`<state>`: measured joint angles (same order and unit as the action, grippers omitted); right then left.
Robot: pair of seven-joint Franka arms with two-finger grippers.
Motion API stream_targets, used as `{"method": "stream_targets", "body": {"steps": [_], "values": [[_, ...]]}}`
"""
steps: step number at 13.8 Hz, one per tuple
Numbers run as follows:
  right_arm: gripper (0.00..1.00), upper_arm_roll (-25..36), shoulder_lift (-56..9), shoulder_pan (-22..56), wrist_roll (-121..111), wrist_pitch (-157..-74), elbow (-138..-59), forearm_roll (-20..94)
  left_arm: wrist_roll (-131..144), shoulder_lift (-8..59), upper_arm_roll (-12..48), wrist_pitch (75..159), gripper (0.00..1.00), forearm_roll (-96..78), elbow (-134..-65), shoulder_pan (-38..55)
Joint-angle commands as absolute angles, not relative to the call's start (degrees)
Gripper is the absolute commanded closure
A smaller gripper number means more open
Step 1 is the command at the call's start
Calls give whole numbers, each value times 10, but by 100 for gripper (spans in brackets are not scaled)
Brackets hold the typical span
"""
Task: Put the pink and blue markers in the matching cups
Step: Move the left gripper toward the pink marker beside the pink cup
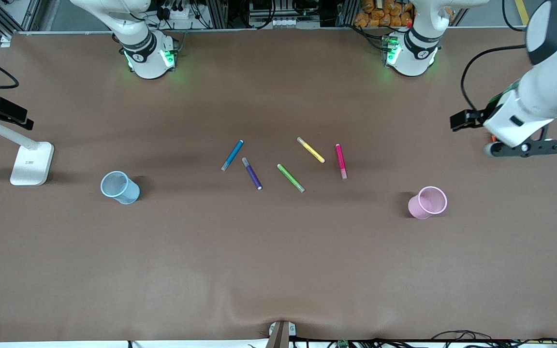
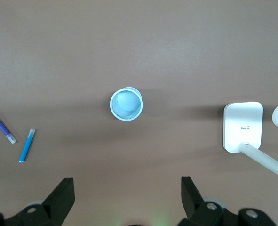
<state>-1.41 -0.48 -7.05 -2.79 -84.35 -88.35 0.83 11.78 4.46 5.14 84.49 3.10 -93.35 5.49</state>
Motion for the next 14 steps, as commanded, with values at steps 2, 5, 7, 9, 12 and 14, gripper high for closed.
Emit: {"method": "stream_targets", "body": {"steps": [2, 5, 7, 9, 12, 14], "values": [[0, -21, -4, -84, -33, -853, -885, 2, 142, 63, 64, 866, 0, 25, -936, 55], [0, -20, -11, -96, -34, -855, -885, 3, 155, 84, 77, 892, 0, 24, -939, 56], [0, -20, -25, -98, -34, -876, -884, 3, 172, 95, 87, 917, 0, 25, -944, 57], [0, -20, -42, -91, -46, -876, -882, 0, 205, 105, 102, 948, 0, 25, -956, 57], [0, -20, -57, -95, -49, -871, -882, 1, 247, 136, 122, 975, 0, 25, -957, 63], [0, -20, -66, -96, -50, -860, -884, 1, 276, 158, 127, 992, 0, 25, -958, 76]]}}
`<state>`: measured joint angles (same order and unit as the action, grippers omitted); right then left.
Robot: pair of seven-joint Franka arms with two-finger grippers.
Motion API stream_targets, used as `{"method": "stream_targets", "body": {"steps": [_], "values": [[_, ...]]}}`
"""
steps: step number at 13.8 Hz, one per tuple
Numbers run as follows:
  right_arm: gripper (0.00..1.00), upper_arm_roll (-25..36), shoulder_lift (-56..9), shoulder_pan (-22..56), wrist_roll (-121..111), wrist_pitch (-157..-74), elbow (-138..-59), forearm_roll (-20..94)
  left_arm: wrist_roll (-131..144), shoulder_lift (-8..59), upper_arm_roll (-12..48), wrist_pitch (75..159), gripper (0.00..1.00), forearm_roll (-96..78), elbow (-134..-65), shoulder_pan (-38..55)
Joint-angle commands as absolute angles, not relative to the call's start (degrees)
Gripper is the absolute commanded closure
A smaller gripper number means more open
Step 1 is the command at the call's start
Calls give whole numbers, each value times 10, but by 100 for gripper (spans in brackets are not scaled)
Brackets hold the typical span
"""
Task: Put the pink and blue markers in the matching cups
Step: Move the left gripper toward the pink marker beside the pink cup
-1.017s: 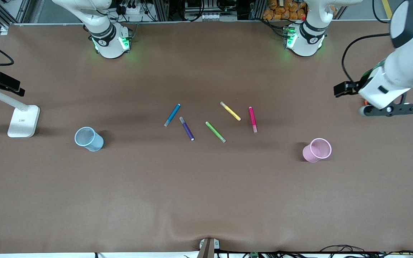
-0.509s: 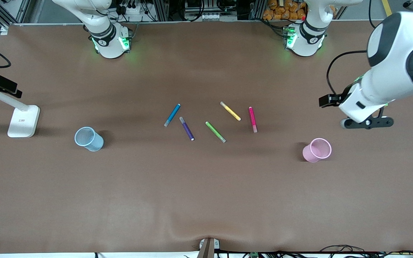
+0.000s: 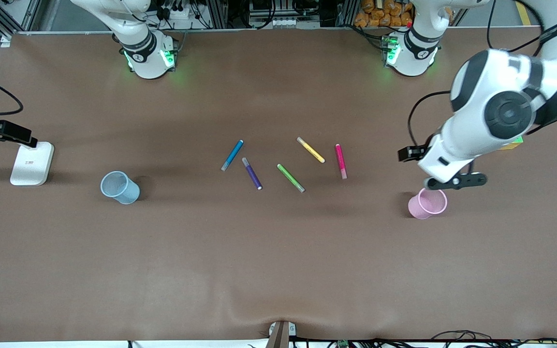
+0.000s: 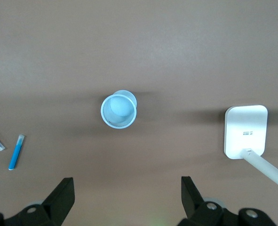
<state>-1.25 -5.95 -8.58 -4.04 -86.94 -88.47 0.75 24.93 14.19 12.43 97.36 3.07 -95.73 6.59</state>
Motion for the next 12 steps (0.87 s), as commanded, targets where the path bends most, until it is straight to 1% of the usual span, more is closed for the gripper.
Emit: {"method": "stream_targets", "body": {"steps": [1, 5, 7, 12], "values": [[0, -20, -72, -93, -47, -858, -884, 2, 293, 167, 127, 1002, 0, 24, -961, 89], [0, -22, -73, -83, -24, -855, -886, 8, 391, 209, 127, 1059, 0, 25, -970, 133], [0, -22, -74, -62, 13, -852, -887, 9, 428, 218, 127, 1098, 0, 25, -991, 150], [0, -23, -96, -19, 52, -857, -888, 11, 430, 241, 131, 1194, 0, 2, -1064, 149]]}}
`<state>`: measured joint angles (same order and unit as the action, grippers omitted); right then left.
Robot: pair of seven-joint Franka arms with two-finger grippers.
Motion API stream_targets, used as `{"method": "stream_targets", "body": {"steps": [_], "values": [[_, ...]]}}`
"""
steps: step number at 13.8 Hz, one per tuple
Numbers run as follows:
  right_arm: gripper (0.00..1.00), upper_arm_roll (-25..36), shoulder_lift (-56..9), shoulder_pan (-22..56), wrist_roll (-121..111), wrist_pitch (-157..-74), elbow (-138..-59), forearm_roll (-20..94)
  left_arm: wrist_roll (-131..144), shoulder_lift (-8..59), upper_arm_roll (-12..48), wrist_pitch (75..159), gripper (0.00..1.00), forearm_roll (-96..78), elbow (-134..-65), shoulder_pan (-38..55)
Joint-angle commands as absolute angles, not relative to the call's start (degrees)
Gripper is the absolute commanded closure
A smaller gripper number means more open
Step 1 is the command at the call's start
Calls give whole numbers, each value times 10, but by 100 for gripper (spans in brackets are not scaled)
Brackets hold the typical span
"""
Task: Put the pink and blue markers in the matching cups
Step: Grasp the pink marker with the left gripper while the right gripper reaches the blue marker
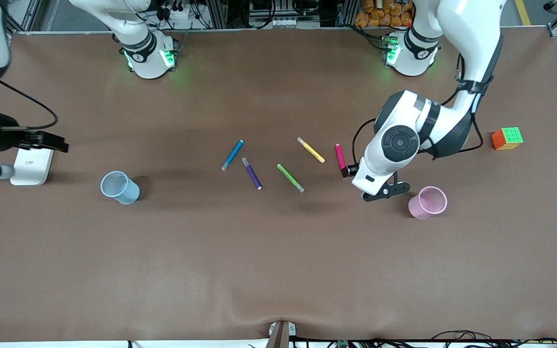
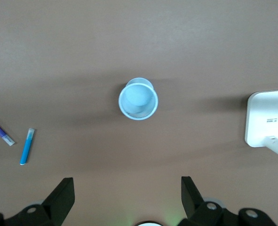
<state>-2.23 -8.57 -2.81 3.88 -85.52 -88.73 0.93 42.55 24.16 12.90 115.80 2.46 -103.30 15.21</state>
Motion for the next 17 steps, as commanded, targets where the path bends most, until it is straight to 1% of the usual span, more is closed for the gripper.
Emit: {"method": "stream_targets", "body": {"steps": [1, 4, 5, 6, 7, 9, 12, 14, 15, 16, 17], "values": [[0, -23, -98, -14, 55, -860, -888, 12, 430, 247, 131, 1213, 0, -13, -1072, 149], [0, -22, -121, 3, 111, -881, -889, 48, 431, 266, 131, 1241, 0, -34, -1080, 151], [0, -23, -131, 9, 124, -883, -889, 59, 431, 275, 131, 1243, 11, -36, -1080, 155], [0, -22, -137, 18, 139, -889, -893, 73, 431, 286, 131, 1245, 25, -36, -1080, 156], [0, -22, -138, 32, 174, -907, -904, 79, 431, 298, 131, 1255, 28, -37, -1080, 156], [0, -22, -141, 67, 242, -939, -925, 79, 432, 316, 131, 1275, 27, -38, -1080, 159], [0, -22, -177, 89, 276, -974, -926, 81, 448, 330, 131, 1295, 28, -46, -1079, 168], [0, -22, -192, 123, 347, -1007, -945, 80, 448, 336, 131, 1296, 29, -46, -1079, 168], [0, -22, -192, 141, 372, -1035, -967, 80, 447, 338, 131, 1296, 38, -46, -1080, 169], [0, -22, -192, 154, 398, -1066, -993, 80, 448, 343, 131, 1296, 42, -46, -1080, 170], [0, -22, -192, 169, 423, -1101, -1020, 80, 447, 346, 131, 1296, 42, -46, -1080, 172]]}}
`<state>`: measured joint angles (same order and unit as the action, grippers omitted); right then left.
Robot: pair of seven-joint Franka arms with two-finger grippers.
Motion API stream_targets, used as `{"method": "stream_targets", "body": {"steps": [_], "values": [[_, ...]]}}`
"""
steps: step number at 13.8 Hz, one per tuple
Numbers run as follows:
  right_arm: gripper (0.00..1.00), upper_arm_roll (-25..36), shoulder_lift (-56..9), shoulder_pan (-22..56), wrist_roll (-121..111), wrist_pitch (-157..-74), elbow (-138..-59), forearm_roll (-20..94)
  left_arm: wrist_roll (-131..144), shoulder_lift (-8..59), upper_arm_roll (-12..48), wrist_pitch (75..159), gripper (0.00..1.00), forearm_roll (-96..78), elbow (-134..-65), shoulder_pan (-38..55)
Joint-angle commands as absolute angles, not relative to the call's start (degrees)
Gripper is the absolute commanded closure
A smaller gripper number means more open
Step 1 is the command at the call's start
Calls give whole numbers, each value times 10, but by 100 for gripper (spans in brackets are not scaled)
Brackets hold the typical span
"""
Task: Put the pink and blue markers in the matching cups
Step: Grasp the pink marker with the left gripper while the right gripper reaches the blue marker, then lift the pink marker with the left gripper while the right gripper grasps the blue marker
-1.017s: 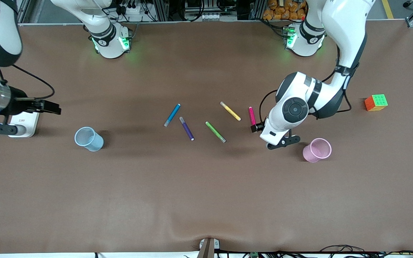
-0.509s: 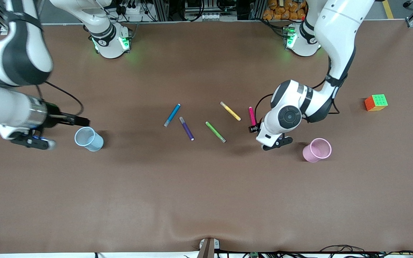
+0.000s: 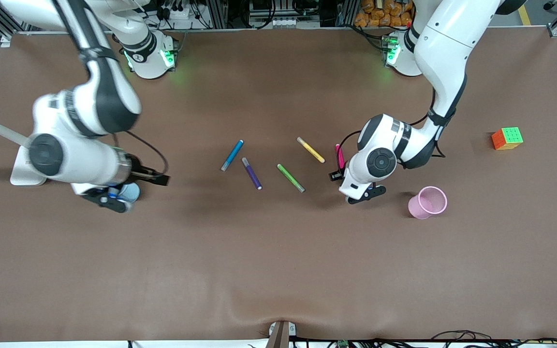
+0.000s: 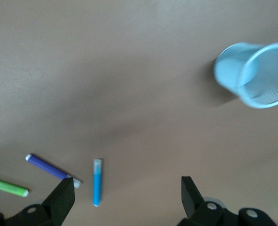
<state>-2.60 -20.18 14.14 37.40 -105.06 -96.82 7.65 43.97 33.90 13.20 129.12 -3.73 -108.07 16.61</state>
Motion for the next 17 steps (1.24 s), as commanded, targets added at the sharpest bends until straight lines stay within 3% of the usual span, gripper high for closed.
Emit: {"method": "stream_targets", "body": {"steps": [1, 2, 5, 7, 10, 15, 17], "values": [[0, -22, -192, 186, 446, -1134, -1046, 80, 448, 349, 131, 1296, 42, -46, -1080, 172], [0, -22, -192, 206, 475, -1169, -1070, 80, 447, 349, 131, 1296, 47, -46, -1080, 171], [0, -22, -234, 257, 557, -1238, -1087, 80, 447, 352, 130, 1296, 86, -46, -1080, 171], [3, -22, -264, 266, 566, -1273, -1096, 80, 448, 351, 130, 1296, 100, -46, -1080, 170], [16, -22, -274, 278, 566, -1304, -1116, 80, 448, 335, 129, 1289, 100, -45, -1079, 162], [38, -22, -299, 287, 567, -1322, -1117, 81, 457, 228, 124, 1189, 100, -33, -1066, 125], [38, -22, -308, 293, 586, -1336, -1121, 80, 457, 206, 124, 1153, 100, 9, -1040, 111]]}}
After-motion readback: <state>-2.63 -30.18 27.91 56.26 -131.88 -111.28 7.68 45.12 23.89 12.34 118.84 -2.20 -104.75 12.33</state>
